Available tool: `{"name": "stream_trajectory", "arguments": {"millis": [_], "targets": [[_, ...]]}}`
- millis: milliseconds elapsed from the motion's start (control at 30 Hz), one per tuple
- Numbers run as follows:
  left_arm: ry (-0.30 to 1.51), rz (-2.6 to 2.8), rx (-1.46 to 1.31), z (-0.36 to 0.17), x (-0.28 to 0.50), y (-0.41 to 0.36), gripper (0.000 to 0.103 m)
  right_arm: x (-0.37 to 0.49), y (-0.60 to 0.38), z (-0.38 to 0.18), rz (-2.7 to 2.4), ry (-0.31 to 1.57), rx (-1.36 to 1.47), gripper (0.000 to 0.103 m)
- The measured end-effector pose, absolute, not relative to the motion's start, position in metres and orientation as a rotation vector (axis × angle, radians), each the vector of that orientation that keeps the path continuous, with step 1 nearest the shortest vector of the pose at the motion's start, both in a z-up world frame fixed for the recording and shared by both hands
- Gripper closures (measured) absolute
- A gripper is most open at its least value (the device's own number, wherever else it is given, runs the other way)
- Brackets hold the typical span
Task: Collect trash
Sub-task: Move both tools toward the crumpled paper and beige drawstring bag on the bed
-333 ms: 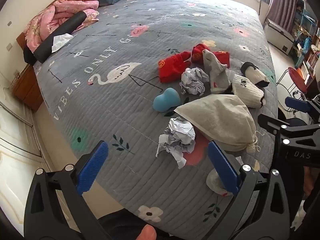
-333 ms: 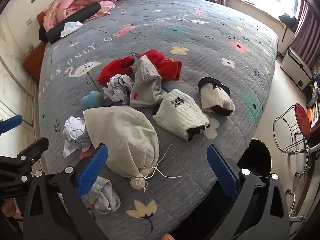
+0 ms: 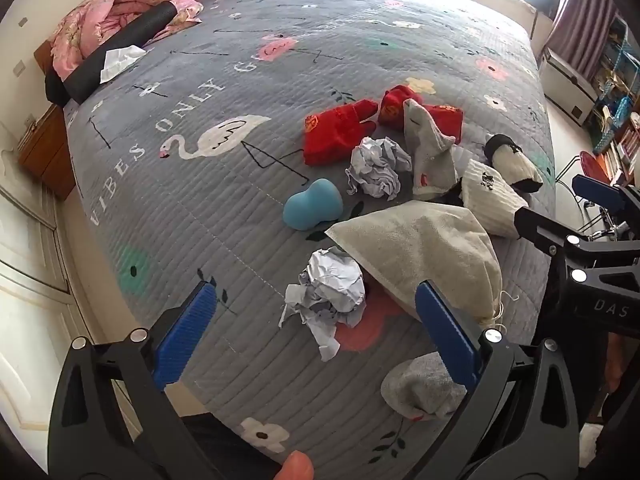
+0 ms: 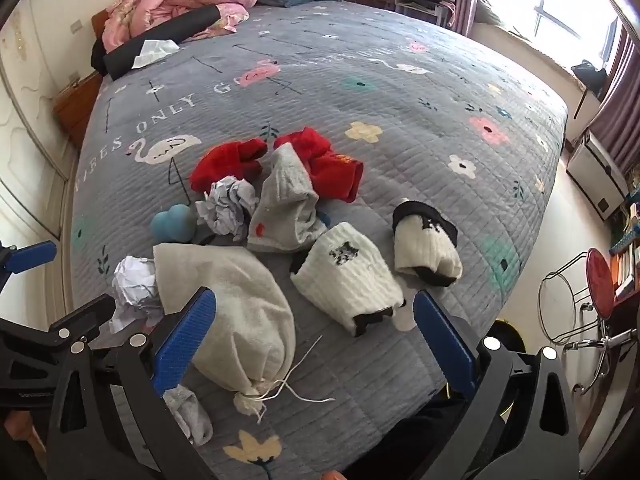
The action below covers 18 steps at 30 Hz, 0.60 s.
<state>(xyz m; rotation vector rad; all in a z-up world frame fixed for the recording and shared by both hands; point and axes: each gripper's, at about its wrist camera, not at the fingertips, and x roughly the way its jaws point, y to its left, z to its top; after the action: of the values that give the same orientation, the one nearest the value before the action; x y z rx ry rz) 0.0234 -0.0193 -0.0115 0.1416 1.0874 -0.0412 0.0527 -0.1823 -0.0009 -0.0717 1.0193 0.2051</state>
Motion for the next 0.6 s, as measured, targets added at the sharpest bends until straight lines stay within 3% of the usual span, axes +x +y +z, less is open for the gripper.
{"name": "stream_trajectory", "arguments": {"millis": [600], "targets": [[1.148,-0.073,0.198,-0.023,0.019,0.006,0.005,0.025,-0.15,-0.006,0.273,1.022,-0.063,0.008]]}}
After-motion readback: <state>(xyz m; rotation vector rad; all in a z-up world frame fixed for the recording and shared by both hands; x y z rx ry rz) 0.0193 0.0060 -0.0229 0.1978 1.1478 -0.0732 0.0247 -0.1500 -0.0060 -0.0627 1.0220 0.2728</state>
